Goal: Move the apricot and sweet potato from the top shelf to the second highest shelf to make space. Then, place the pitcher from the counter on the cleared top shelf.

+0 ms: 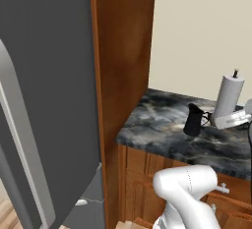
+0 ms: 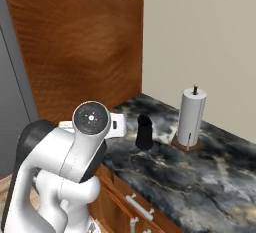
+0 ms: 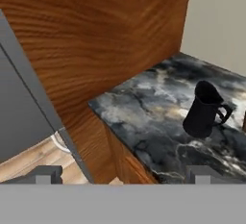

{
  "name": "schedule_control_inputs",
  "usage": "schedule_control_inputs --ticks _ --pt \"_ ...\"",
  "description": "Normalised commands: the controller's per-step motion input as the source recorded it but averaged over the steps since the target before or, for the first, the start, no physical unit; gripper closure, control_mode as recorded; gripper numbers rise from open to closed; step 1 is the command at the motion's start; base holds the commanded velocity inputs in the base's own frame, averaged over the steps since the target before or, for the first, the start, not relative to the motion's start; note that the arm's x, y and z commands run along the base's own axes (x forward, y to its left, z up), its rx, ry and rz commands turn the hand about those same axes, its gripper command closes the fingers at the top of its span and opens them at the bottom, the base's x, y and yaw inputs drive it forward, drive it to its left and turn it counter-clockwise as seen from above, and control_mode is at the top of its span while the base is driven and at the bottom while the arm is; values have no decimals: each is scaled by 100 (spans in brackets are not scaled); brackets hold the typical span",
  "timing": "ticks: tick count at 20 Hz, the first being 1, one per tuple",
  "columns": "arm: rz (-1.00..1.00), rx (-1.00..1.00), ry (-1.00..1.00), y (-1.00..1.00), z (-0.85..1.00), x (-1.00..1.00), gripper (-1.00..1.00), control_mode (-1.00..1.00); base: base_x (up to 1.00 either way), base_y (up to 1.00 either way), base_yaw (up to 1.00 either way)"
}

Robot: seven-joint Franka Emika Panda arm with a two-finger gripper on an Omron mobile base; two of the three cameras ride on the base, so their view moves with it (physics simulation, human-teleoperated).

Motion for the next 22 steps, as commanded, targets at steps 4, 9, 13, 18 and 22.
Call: schedule_control_inputs --ticks 4,9,13,18,22 --pt "31 3 -1 -41 -12 14 -100 -100 0 0 0" --pt "7 3 0 -29 -11 33 -100 -100 0 0 0" --pt "0 3 0 0 -14 65 -100 -100 0 0 0" --pt "1 2 0 0 -32 62 -100 -100 0 0 0" --pt "3 0 0 -15 -35 29 -100 -100 0 0 0"
